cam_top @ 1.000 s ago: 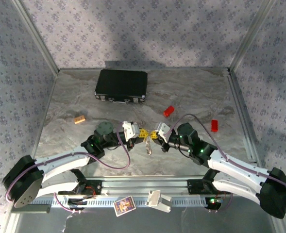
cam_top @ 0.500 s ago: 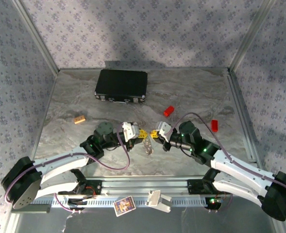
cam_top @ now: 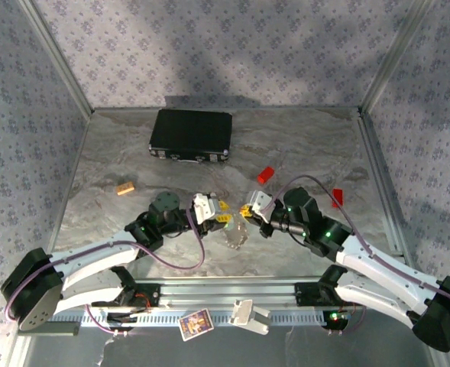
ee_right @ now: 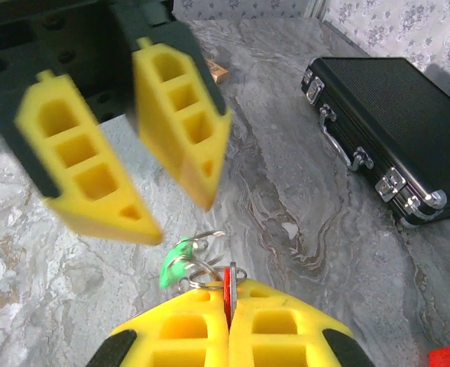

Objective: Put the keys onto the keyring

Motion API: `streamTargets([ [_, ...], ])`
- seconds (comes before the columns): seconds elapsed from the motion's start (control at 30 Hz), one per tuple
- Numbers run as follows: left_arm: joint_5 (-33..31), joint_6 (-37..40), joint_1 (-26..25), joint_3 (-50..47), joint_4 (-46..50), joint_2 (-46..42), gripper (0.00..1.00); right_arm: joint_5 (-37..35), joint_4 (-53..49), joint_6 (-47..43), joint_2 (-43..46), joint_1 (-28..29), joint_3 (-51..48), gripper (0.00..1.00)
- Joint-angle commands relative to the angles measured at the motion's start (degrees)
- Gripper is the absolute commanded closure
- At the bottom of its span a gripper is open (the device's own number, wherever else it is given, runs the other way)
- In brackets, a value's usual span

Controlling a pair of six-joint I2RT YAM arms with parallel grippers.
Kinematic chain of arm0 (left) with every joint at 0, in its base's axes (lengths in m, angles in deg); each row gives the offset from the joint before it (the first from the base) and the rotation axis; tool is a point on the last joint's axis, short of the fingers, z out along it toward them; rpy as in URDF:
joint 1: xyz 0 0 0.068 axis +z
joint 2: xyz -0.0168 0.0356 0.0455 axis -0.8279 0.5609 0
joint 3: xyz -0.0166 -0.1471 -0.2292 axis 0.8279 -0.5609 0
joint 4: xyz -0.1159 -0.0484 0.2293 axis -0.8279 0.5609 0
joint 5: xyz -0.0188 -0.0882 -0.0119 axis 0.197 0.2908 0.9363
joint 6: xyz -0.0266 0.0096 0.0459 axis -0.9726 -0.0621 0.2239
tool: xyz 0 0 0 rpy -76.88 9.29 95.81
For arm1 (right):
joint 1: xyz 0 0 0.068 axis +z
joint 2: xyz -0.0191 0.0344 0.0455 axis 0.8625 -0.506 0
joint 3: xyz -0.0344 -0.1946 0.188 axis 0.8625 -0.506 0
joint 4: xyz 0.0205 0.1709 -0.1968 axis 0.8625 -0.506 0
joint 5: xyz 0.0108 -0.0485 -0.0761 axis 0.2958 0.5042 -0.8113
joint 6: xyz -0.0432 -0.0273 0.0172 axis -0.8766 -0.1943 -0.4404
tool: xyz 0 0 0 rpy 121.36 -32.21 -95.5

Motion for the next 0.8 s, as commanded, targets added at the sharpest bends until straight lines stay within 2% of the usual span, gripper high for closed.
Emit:
streamTargets([
  [0.0, -1.4, 0.0, 0.0, 0.9, -1.1, -2.0, 0.57, -1.2, -1.4, -1.5, 0.1, -0.2, 3.1, 1.0],
  [0.1, -4.7, -0.1, 0.1, -0.1, -3.4, -3.4, 0.48, -1.9, -2.9, -2.5, 0.0, 0.0, 4.0, 1.0],
  [0.2, -12.3, 0.0, 0.0, -0.9, -4.8, -5.6, 0.45, -1.8, -3.4, -3.5, -0.7, 0.1, 5.0, 1.0],
  [0.3, -24.4, -1.3, 0.0, -0.9, -4.6, -9.0, 0.43, -1.1, -3.7, -4.3, -2.9, 1.1, 7.3, 1.0],
  [0.43, -44.7, -5.1, 0.8, 1.0, 1.5, -14.0, 0.41, 1.5, -0.5, -3.6, -8.1, 3.7, 10.5, 1.0],
  [0.5, -51.6, -8.2, 2.3, 1.9, 5.6, -16.6, 0.41, 2.4, 2.4, -2.9, -11.6, 6.0, 12.4, 1.0],
  [0.57, -55.4, -12.5, 4.6, 2.8, 10.2, -19.4, 0.41, 4.7, 5.0, -1.5, -15.9, 8.1, 15.1, 1.0],
  [0.63, -55.6, -15.2, 6.3, 3.5, 13.5, -22.3, 0.41, 6.7, 7.6, 1.2, -19.5, 9.9, 17.6, 1.0],
  [0.77, -59.7, -18.6, 8.3, 4.0, 17.8, -26.0, 0.39, 6.0, 16.5, 5.4, -26.6, 12.1, 17.6, 1.0],
])
